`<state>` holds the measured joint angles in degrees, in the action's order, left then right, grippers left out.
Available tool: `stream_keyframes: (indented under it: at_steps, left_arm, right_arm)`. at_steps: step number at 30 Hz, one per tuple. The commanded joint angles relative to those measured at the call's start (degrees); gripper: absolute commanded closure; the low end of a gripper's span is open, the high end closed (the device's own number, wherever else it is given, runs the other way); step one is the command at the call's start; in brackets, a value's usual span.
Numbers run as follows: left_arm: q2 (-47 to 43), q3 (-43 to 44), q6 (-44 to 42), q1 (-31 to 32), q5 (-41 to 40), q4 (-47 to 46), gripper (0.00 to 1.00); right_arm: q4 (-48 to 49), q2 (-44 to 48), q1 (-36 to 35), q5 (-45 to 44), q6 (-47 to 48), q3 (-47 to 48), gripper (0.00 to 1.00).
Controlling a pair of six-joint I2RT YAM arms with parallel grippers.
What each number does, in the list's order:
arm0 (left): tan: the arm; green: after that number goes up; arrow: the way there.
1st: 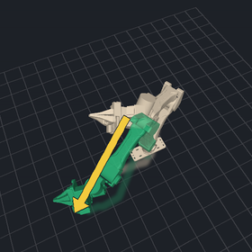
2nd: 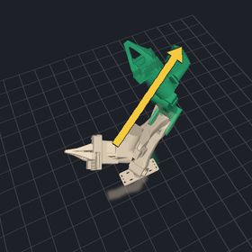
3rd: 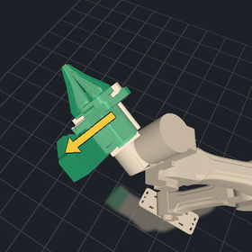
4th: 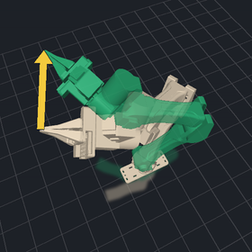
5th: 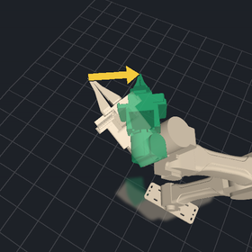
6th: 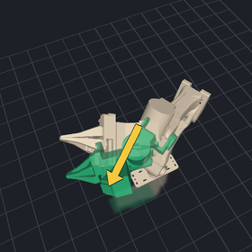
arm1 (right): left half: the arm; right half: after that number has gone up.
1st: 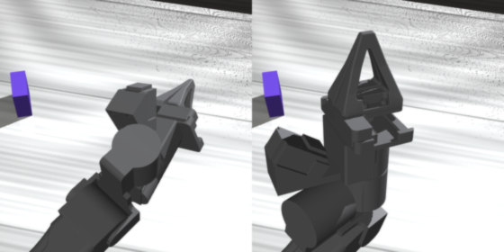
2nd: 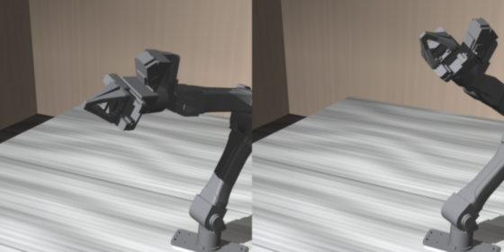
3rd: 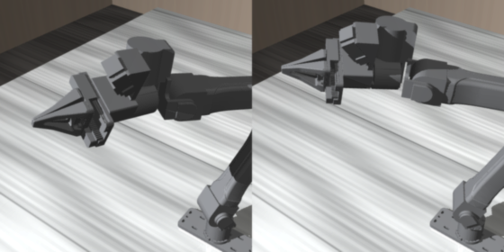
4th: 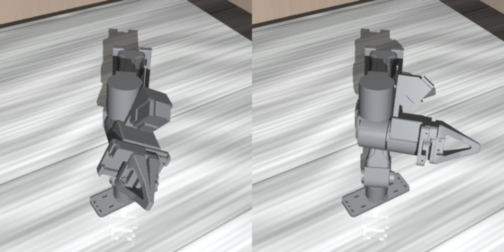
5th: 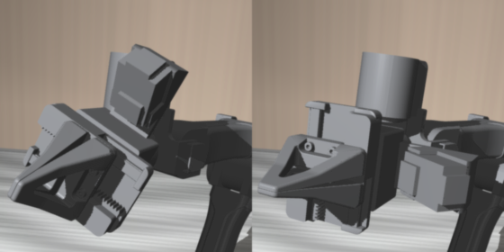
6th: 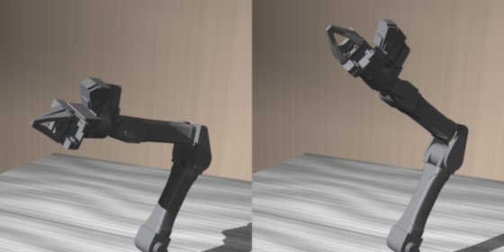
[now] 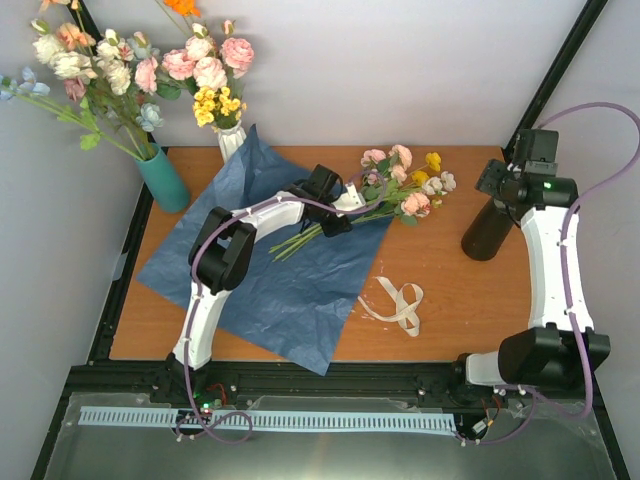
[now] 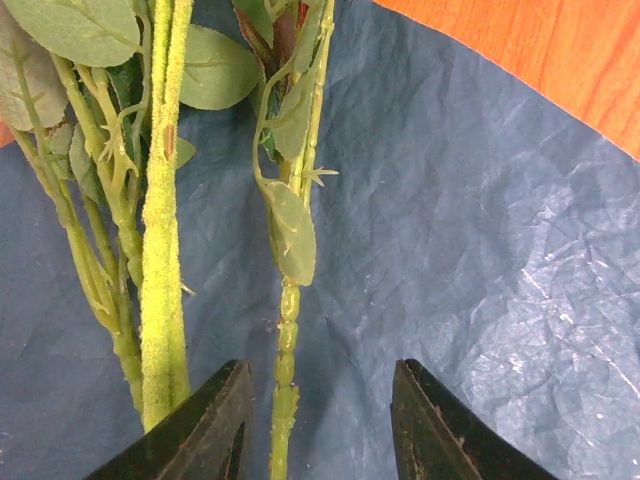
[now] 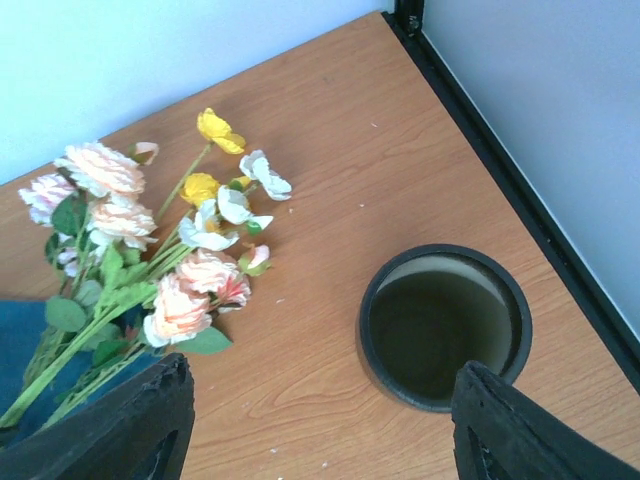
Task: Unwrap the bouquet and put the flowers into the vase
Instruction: Pick up the fake flower from the wrapping paper.
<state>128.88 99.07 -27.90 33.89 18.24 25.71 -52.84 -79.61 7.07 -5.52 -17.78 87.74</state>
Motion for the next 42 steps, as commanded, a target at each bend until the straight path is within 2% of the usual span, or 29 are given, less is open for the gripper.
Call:
stream_keyframes:
  at_steps: [1, 4, 11, 19, 25, 30, 35, 42]
  left_arm:
    - [2.09, 2.93, -1.78, 0.3, -0.52, -0.25, 0.6]
    - [4.19, 4.72, -1.8, 0.38, -0.83, 0.73, 0.61]
    - [6.09, 5.66, -1.86, 0.39, -0.52, 0.81, 0.72]
    - [2.02, 5.18, 0.22, 0.65, 0.14, 0.23, 0.99]
    - [-8.36, 2.36, 4.88, 0.63, -0.69, -4.32, 1.0]
    - [-12.18, 5.41, 5.49, 0.65, 0.23, 0.9, 1.0]
    - [-16.84, 4.88, 9.54, 0.21, 0.87, 0.81, 1.0]
    - [-21.99, 3.69, 22.05, -1.84, 12.89, -1.87, 1.0]
  right_arm:
    - [-2.15, 3.3, -0.22, 3.85, 0.45, -0.08, 0.3]
    - [-2.1, 5.09, -0.29, 6.09, 0.47, -0.93, 0.28]
    - [-3.0, 7.59, -0.28, 9.0, 0.55, -1.92, 0.28]
    - [-2.63, 9.57, -0.28, 12.52, 0.88, -1.78, 0.27]
    - [-0.91, 10.55, -0.22, 17.91, 2.86, 0.72, 0.2]
    - [3.7, 12.17, -0.22, 29.44, 1.3, 1.32, 0.1]
    - [9.61, 13.0, -0.28, 42.24, -1.11, 0.66, 0.04]
    - [20.93, 16.2, -1.31, 51.96, -6.93, -5.91, 0.03]
